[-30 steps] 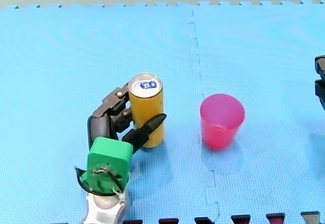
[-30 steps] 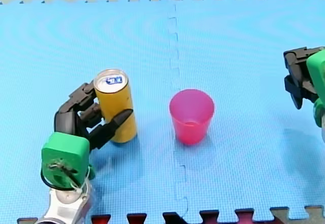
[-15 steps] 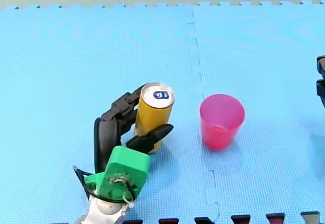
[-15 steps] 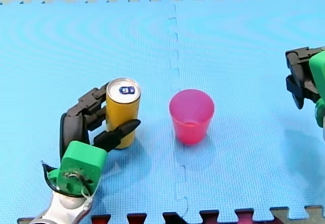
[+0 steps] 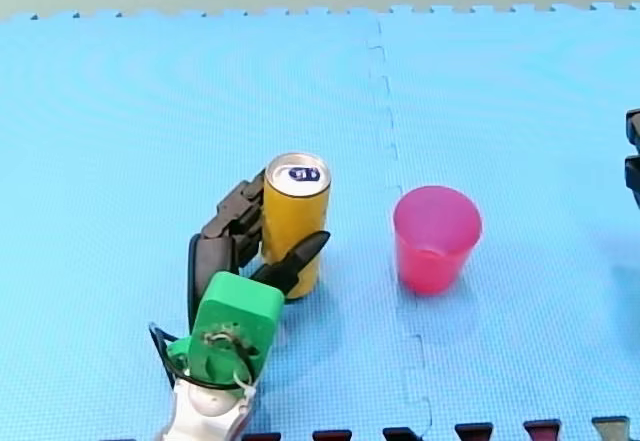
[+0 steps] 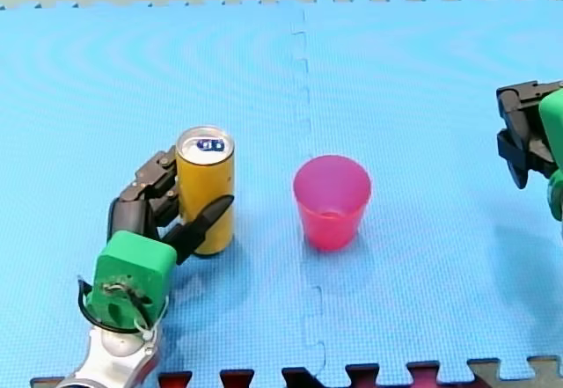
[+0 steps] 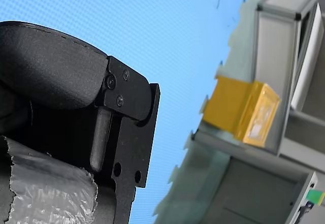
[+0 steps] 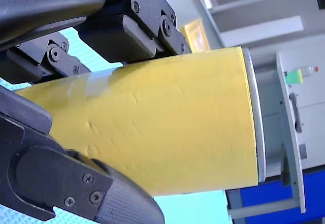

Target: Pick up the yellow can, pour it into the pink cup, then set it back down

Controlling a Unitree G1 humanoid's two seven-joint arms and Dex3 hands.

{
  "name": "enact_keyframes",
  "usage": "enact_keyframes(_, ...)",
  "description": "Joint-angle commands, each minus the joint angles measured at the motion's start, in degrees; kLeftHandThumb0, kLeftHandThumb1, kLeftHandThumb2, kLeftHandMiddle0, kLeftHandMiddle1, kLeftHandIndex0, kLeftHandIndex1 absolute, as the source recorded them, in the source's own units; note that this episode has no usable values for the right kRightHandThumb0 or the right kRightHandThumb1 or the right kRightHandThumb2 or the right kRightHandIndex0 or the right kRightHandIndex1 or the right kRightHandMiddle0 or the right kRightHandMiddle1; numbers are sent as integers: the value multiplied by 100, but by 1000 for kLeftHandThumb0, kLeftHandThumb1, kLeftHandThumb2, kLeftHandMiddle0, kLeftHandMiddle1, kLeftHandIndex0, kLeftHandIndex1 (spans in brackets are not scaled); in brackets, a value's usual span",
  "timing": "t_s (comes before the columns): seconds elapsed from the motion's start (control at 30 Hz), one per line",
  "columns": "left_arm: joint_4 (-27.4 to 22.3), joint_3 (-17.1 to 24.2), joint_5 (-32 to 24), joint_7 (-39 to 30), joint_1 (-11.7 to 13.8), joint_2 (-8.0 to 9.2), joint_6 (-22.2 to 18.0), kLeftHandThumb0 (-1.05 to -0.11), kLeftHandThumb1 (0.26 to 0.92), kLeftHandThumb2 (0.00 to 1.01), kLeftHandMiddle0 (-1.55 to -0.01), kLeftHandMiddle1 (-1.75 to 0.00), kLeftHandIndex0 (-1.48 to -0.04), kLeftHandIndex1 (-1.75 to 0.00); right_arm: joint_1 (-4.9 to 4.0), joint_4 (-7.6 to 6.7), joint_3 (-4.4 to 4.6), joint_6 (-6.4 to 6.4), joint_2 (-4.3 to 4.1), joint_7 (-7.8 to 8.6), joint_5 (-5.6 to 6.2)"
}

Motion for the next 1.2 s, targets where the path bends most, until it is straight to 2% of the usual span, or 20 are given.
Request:
enact_keyframes(0.0, 24, 102, -142, -214, 22, -16, 9, -822, 850, 11, -452, 0, -428, 0, 6, -14, -6, 3, -41, -13, 8)
enact_keyframes(0.1, 33, 166, -233, -389, 19, -23, 11, -910, 870, 10, -321, 0, -247, 0, 5, -17, -5, -8, -42, -12, 8)
enact_keyframes(0.27, 57, 183, -204, -361, 8, -9, 55, -1039, 889, 10, -221, -2, -168, -2, -2, -23, 19, -12, -52, -7, -14)
enact_keyframes(0.7, 47, -65, 249, 194, -18, 121, 259, -1048, 889, 5, -222, -5, -179, -7, -21, -28, 91, 17, -25, -99, -73)
enact_keyframes(0.9, 27, -278, 539, 471, -40, 246, 327, -1048, 914, 14, -221, -3, -183, -7, -39, -21, 91, 63, -5, -74, -57)
enact_keyframes(1.17, -31, -373, 593, 476, -33, 350, 311, -1048, 921, 19, -216, 0, -183, -4, -68, -3, 83, 107, 16, -65, -54)
